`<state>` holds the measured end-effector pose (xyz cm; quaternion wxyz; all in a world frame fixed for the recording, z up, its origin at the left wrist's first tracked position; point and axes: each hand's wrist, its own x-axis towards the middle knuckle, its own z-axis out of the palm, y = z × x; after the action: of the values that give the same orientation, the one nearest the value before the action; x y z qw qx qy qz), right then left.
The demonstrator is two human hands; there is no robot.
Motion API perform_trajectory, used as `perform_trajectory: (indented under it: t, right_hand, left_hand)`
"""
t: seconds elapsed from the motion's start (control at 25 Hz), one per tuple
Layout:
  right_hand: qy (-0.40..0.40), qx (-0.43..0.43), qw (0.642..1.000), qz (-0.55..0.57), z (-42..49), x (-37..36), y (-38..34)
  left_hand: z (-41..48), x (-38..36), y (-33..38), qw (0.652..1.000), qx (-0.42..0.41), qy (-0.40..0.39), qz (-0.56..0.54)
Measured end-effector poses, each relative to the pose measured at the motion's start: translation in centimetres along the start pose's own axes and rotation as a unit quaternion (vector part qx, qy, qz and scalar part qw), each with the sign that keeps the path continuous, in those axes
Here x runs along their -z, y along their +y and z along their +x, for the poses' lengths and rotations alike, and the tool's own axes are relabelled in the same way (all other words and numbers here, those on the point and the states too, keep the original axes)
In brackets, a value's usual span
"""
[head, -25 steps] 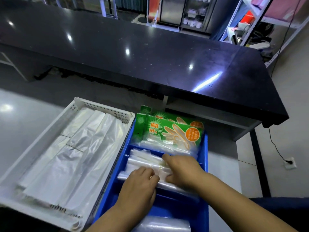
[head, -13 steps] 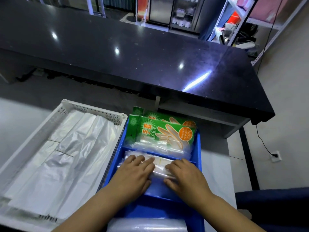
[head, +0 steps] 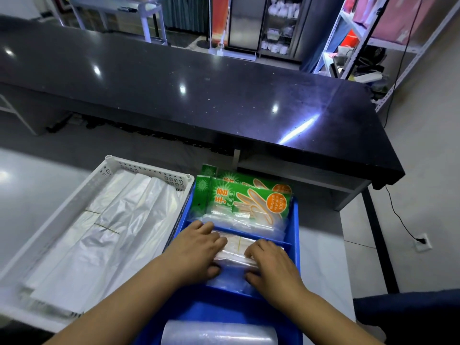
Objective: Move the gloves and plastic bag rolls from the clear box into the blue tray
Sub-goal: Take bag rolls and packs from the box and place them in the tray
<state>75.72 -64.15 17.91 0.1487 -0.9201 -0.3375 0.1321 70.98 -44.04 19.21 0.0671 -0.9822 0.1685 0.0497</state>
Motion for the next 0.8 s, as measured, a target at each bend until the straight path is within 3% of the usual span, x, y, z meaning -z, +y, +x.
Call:
perform_trajectory:
  t: [0.2, 0.4, 0.52, 0.68, 0.8]
  right_hand:
    - [-0.001, -0.004, 1.0, 0.019, -0.3, 0.5, -0.2]
    - [-0.002, 0.01, 1.0, 0.024, -0.9, 1.0, 0.0]
    - [-0.015, 0.036, 0.999, 0.021, -1.2, 1.1, 0.3]
    - [-0.02, 0.078, 0.997, 0.014, -1.3, 1.0, 0.7]
    - [-0.012, 0.09, 0.996, 0.022, -1.0, 1.1, 1.1]
  left_hand:
    - [-0.5, -0.5, -1.5, 0.994, 0.082, -0.074, -0.016]
    - [0.1, 0.2, -1.2, 0.992, 0.042, -0.056, -0.104]
    - [0.9, 0.4, -0.8, 0.982, 0.053, -0.111, -0.143]
    - [1.6, 1.1, -0.9, 0.976, 0.069, -0.186, -0.086]
    - [1.9, 1.4, -1.0, 0.985, 0.035, -0.167, -0.014]
